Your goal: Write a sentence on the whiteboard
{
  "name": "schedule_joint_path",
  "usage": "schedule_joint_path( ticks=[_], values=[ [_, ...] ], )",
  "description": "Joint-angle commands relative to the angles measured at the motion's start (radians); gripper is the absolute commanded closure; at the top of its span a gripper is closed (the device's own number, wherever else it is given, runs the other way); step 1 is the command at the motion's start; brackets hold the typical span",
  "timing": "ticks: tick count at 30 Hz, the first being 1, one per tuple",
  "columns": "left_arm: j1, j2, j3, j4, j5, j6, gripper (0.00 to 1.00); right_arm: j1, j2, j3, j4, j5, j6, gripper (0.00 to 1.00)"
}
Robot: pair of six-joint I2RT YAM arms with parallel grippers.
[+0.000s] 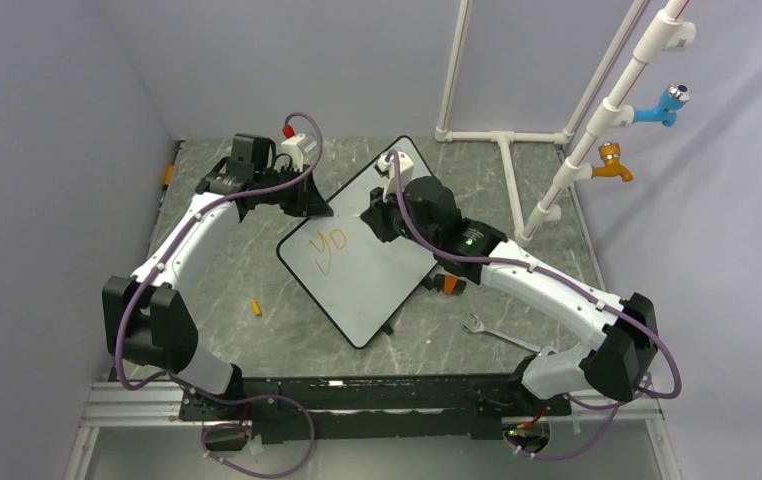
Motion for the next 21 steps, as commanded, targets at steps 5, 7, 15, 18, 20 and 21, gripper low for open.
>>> schedule_joint_path(
  ticks=[5,7,15,18,20,21],
  values=[
    [-0.015,-0.008,0.001,-0.024,-0.153,0.118,1.0,-0.007,0.015,0.019,0.03,-0.053,-0.021,1.0],
    [-0.014,-0.008,0.003,-0.024,-0.153,0.118,1.0,-0.006,0.025,0.024,0.033,-0.07,-0.022,1.0],
    [-0.017,-0.008,0.001,-0.025,-0.154,0.118,1.0,-0.006,0.072,0.054,0.042,-0.098,-0.021,1.0],
    [-0.018,-0.008,0.002,-0.025,-0.153,0.12,1.0,-0.007,0.09,0.065,0.045,-0.091,-0.018,1.0],
    [-0.018,-0.008,0.002,-0.025,-0.153,0.119,1.0,-0.006,0.1,0.072,0.049,-0.082,-0.014,1.0],
    [-0.018,-0.008,0.001,-0.025,-0.153,0.119,1.0,-0.006,0.102,0.077,0.05,-0.078,-0.012,1.0]
  ],
)
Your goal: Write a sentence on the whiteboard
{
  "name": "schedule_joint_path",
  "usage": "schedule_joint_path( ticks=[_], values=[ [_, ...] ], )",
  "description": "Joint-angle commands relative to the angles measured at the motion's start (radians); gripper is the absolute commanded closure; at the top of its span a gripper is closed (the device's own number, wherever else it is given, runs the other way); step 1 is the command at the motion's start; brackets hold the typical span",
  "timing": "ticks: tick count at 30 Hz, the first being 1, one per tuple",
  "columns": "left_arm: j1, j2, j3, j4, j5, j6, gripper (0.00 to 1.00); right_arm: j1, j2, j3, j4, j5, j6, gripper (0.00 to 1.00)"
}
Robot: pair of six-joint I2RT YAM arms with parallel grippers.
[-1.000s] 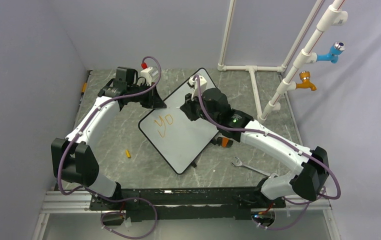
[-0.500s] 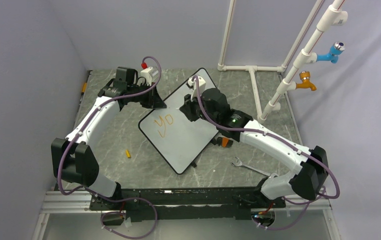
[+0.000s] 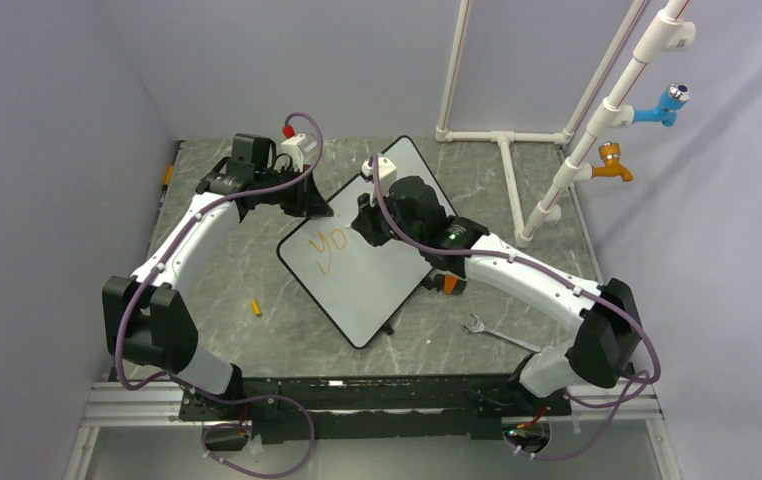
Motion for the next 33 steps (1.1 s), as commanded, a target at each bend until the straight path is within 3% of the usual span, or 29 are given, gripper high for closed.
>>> schedule_joint_path(
  ticks=[1,14,33],
  values=[
    [-0.016,-0.008,0.002,-0.025,-0.152,0.12,1.0,-0.003,0.014,0.064,0.051,0.004,-0.003,1.0],
    [-0.018,-0.009,0.002,-0.027,-0.149,0.121,1.0,-0.003,0.06,0.096,0.048,0.038,-0.003,1.0],
    [-0.019,-0.011,0.004,-0.027,-0.148,0.121,1.0,-0.002,-0.003,-0.095,0.049,-0.015,0.067,1.0]
  ],
)
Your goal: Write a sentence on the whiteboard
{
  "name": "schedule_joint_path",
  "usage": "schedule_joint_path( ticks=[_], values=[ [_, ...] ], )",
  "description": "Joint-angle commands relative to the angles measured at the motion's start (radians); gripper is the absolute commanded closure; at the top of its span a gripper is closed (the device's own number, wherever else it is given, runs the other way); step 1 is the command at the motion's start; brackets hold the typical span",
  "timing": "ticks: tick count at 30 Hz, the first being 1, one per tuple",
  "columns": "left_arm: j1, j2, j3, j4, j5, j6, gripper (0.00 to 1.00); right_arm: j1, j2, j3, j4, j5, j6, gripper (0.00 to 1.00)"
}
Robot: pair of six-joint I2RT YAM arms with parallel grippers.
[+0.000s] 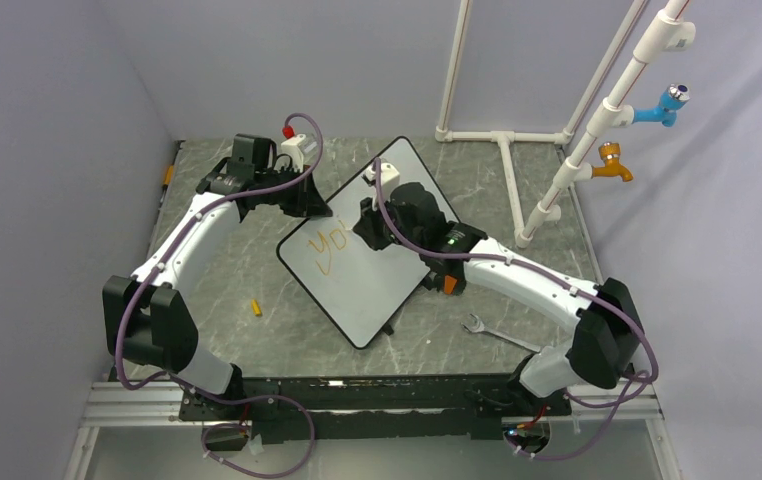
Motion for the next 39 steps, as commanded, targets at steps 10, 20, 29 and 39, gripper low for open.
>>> schedule_joint_path(
  ticks=[10,20,29,39],
  values=[
    [-0.018,-0.014,0.004,-0.023,-0.13,0.12,1.0,-0.002,-0.04,-0.106,-0.012,-0.016,0.043,1.0],
    [-0.019,-0.014,0.004,-0.024,-0.131,0.12,1.0,-0.002,-0.051,-0.113,-0.037,0.037,0.028,1.0],
    [-0.019,-0.014,0.003,-0.024,-0.132,0.12,1.0,-0.003,-0.046,-0.099,-0.051,0.066,0.022,1.0],
    [-0.02,-0.014,0.002,-0.025,-0.131,0.12,1.0,-0.004,-0.017,-0.036,-0.051,0.095,0.01,1.0]
  ],
)
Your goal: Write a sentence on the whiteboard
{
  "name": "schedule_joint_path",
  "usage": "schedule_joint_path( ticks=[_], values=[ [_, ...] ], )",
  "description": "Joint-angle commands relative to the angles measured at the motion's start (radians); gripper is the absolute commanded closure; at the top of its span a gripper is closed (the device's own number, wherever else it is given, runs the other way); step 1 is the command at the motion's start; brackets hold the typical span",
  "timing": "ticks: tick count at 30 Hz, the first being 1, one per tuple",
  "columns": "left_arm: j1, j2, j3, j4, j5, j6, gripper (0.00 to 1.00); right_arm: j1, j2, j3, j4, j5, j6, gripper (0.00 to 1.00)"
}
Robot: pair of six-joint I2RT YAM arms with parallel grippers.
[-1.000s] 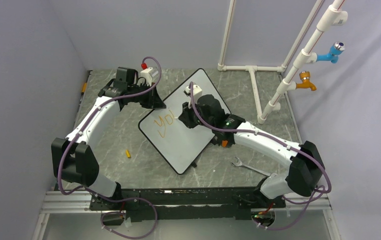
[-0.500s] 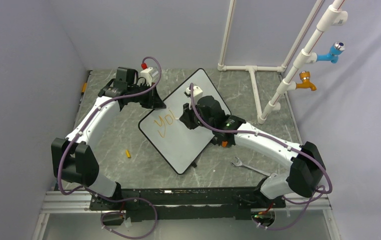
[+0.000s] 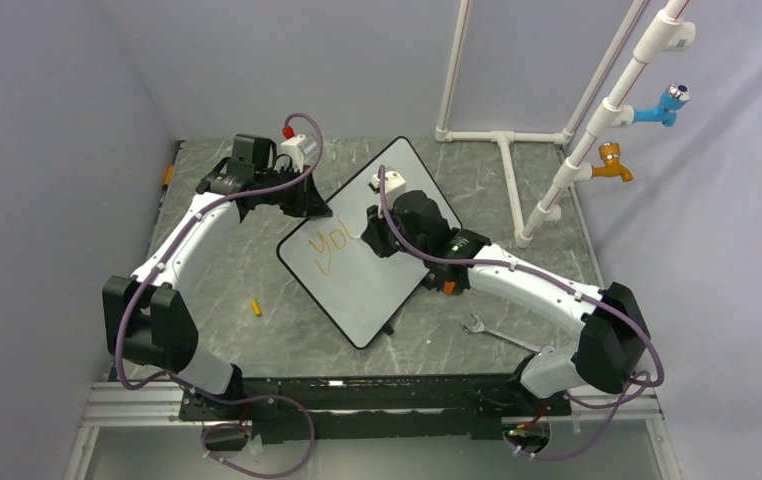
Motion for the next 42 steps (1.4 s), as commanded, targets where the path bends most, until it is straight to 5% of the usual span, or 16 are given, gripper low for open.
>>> schedule_joint_path(
  ticks=[1,42],
  values=[
    [-0.021,-0.014,0.002,-0.021,-0.125,0.12,1.0,-0.004,0.038,0.054,-0.028,0.055,-0.023,1.0],
    [-0.027,-0.013,0.004,-0.021,-0.123,0.12,1.0,-0.005,0.181,0.297,-0.003,0.088,-0.07,1.0]
  ],
)
